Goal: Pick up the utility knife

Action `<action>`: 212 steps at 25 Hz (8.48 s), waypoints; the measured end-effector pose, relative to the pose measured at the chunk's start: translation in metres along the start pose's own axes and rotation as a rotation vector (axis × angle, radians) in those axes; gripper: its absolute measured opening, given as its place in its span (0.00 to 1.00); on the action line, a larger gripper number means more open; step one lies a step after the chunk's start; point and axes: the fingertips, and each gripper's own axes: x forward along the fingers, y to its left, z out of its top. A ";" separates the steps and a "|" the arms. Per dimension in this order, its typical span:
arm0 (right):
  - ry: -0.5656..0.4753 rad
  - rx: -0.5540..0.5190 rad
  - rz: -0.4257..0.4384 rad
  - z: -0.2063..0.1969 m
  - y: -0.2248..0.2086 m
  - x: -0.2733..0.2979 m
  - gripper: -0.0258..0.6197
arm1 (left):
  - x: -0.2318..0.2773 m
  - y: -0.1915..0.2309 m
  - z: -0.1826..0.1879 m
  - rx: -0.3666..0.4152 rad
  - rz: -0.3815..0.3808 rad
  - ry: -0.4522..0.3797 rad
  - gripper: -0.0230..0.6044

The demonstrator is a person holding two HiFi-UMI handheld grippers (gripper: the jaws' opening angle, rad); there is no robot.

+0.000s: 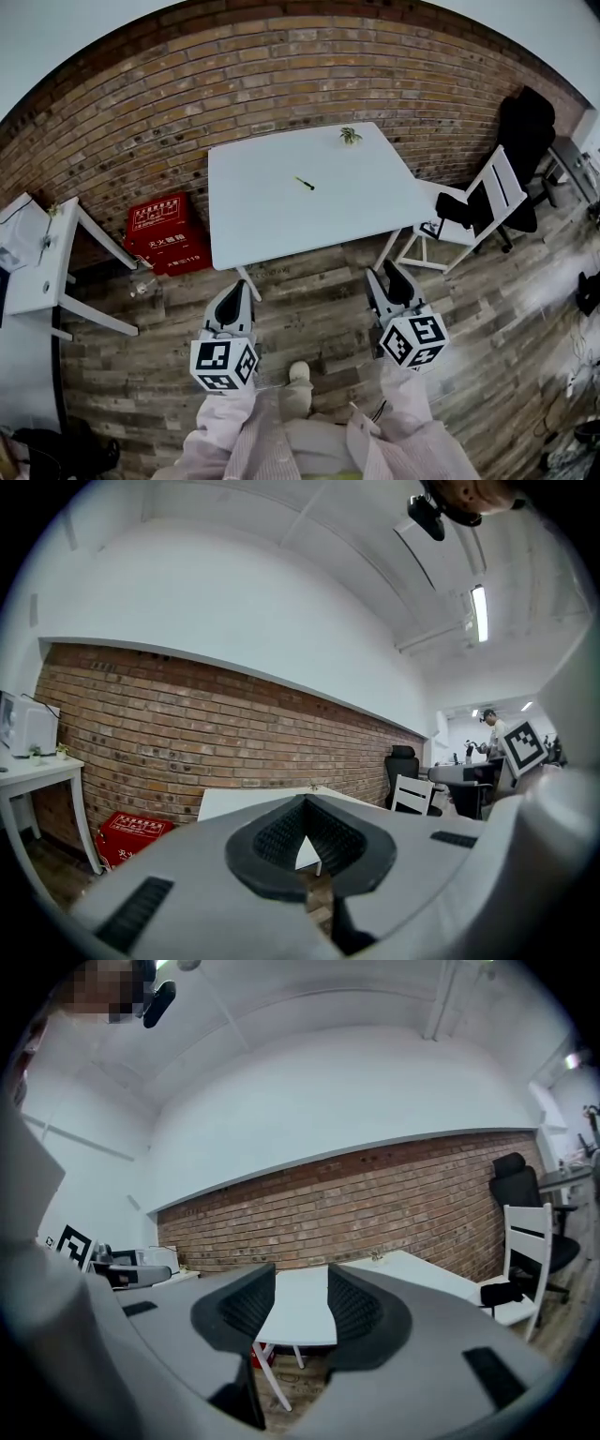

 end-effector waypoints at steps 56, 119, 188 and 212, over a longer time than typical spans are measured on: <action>0.406 0.027 0.254 -0.085 -0.105 0.368 0.28 | 0.322 0.103 -0.069 -0.202 0.121 0.264 0.02; 0.904 -0.282 0.411 -0.219 -0.101 0.474 0.13 | 0.409 0.139 -0.150 -0.333 0.150 0.509 0.02; -0.034 0.000 0.265 0.069 -0.125 0.412 0.12 | 0.371 0.127 0.072 0.068 0.103 -0.023 0.02; -0.068 -0.042 0.257 0.089 -0.132 0.410 0.12 | 0.361 0.141 0.084 0.080 0.191 -0.041 0.02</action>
